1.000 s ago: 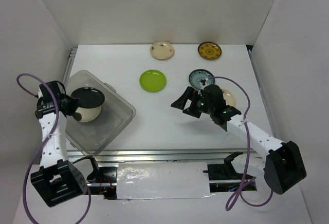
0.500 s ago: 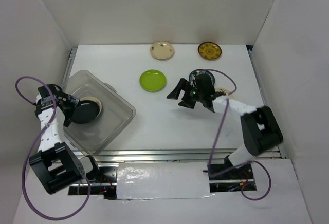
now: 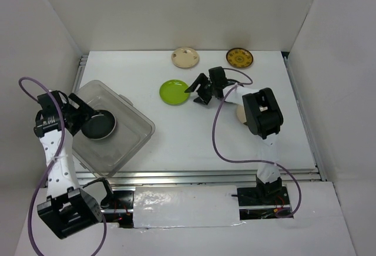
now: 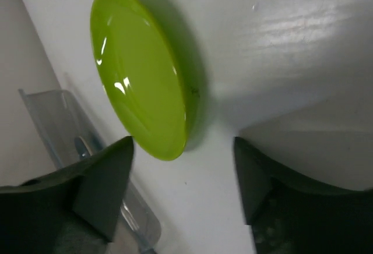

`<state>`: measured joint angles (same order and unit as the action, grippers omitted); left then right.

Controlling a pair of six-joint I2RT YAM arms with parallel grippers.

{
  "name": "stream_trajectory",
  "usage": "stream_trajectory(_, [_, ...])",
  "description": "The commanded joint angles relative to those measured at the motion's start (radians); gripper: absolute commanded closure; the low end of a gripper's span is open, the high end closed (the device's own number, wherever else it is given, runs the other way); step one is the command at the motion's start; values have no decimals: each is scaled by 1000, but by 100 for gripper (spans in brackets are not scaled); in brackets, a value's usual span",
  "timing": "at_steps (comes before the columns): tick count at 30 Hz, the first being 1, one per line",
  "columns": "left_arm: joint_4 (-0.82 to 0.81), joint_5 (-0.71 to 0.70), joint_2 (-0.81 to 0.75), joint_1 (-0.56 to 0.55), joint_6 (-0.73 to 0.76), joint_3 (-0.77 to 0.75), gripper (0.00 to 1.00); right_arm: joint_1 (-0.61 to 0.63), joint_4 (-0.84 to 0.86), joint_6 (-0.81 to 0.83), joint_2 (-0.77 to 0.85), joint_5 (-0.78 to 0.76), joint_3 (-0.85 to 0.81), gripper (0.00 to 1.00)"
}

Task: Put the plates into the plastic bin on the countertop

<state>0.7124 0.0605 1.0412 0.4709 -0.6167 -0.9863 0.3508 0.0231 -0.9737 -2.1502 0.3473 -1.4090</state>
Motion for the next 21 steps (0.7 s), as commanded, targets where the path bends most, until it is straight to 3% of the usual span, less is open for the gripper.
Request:
stream_trajectory(1, [70,62,-53,-37,106,-61,1,4,-118,-25,-75,-41,-105,31])
stream_trajectory(4, [82,88,-110,-61,107,-64,1,14,-224,-2,-118,-51,-232,47])
stream_trajectory(8, [93,119,-125,-86,115,-84,1,46,-345,32,-200,-59,-383,57])
stream_trajectory(12, [87,143,-101,-121,130,-89,1,50,-318,21,-180,-60,-343,100])
stream_trajectory(16, [41,267,-53,-202,143,-98,1,71,-327,67,-21,-163,-217,100])
stream_trajectory(17, [24,285,-41,-234,137,-106,1,83,-330,82,30,-262,-137,100])
stream_trajectory(21, [-60,291,69,-495,77,-195,1,193,-357,173,333,-480,45,100])
